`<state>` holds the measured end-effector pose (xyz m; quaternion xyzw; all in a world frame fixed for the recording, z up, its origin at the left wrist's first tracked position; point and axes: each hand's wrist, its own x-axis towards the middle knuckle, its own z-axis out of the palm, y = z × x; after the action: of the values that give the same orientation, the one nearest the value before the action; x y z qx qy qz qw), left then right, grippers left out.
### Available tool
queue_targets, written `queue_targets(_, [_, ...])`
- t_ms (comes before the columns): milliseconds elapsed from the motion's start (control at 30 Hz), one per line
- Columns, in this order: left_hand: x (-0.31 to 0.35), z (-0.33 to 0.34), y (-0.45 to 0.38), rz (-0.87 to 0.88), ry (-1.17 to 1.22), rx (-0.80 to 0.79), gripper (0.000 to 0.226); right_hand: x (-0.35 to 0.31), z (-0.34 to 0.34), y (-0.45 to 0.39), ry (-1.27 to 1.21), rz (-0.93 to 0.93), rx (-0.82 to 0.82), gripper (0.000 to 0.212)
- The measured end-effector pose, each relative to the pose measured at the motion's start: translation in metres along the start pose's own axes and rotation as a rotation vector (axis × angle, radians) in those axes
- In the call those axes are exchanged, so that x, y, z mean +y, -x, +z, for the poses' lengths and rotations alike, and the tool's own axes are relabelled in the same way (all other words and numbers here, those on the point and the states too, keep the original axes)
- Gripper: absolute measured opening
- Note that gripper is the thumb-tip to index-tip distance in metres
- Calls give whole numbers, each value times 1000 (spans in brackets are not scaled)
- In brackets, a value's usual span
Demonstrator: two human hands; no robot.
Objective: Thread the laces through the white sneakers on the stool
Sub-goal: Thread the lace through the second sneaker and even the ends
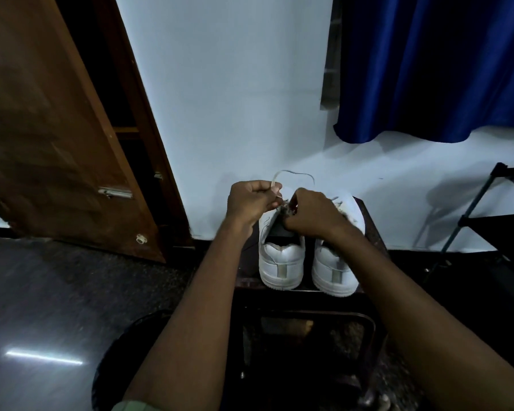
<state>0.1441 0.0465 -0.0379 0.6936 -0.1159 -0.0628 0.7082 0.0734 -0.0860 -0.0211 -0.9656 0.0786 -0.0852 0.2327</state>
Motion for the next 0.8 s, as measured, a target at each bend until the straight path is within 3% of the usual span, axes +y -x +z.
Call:
queue_targets(133, [-2,0,2,-22,-92,-61,16,14,2,-5,-154,184,125,17])
queue_targets(300, [-9,2,2,6,-144,-50,13,37,-6,-20,-419,344,-23,23])
queue_targets(500, [-14,12,9,125,-294,-16,14,48,3,-31,-578,402,-84,27])
queue_targets(800, [-12,21,15,156,-429,17,15,48,3,-29,-622,407,-100,33])
